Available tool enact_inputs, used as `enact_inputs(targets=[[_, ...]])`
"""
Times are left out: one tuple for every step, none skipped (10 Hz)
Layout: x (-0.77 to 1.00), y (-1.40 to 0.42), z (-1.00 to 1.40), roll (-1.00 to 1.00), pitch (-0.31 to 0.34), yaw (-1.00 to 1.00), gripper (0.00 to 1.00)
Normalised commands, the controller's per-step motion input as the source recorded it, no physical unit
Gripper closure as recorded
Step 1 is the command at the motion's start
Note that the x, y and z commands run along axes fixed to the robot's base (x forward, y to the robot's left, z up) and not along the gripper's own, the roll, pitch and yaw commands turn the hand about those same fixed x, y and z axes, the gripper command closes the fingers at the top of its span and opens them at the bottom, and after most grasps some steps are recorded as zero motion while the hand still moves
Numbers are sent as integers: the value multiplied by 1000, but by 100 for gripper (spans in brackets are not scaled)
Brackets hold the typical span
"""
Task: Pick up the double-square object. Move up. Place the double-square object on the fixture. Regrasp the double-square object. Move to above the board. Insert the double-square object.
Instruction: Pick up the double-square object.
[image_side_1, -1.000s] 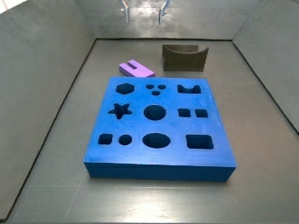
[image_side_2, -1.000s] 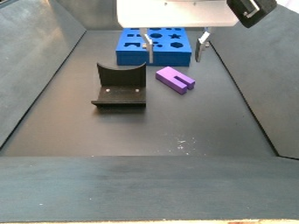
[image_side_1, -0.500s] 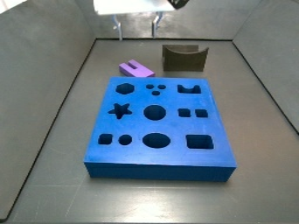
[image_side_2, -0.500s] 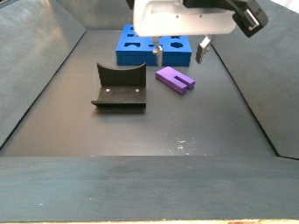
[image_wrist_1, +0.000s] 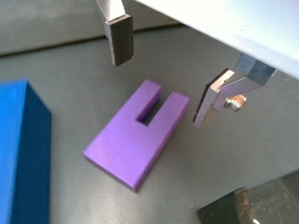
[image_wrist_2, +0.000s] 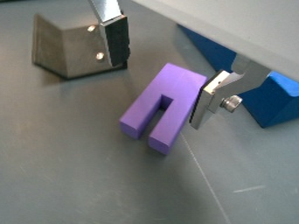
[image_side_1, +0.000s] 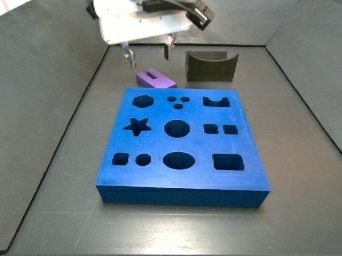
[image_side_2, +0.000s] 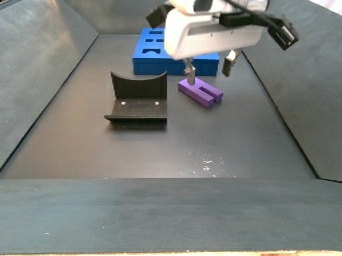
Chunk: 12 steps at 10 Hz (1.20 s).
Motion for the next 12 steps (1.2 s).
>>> enact_inputs(targets=[[0, 0, -606, 89, -200, 486, 0], [0, 0, -531, 171, -211, 446, 0], [0, -6, -577, 151, -251, 397, 0], [0, -69, -669, 131, -283, 326, 0], [-20, -97, -551, 166, -214, 254, 0], [-60, -14, -117, 3, -169, 134, 0], [0, 0, 0, 0, 0, 0, 100], [0, 0, 0, 0, 0, 0, 100], [0, 0, 0, 0, 0, 0, 100], [0, 0, 0, 0, 0, 0, 100], [0, 0, 0, 0, 0, 0, 100], [0, 0, 0, 0, 0, 0, 100]])
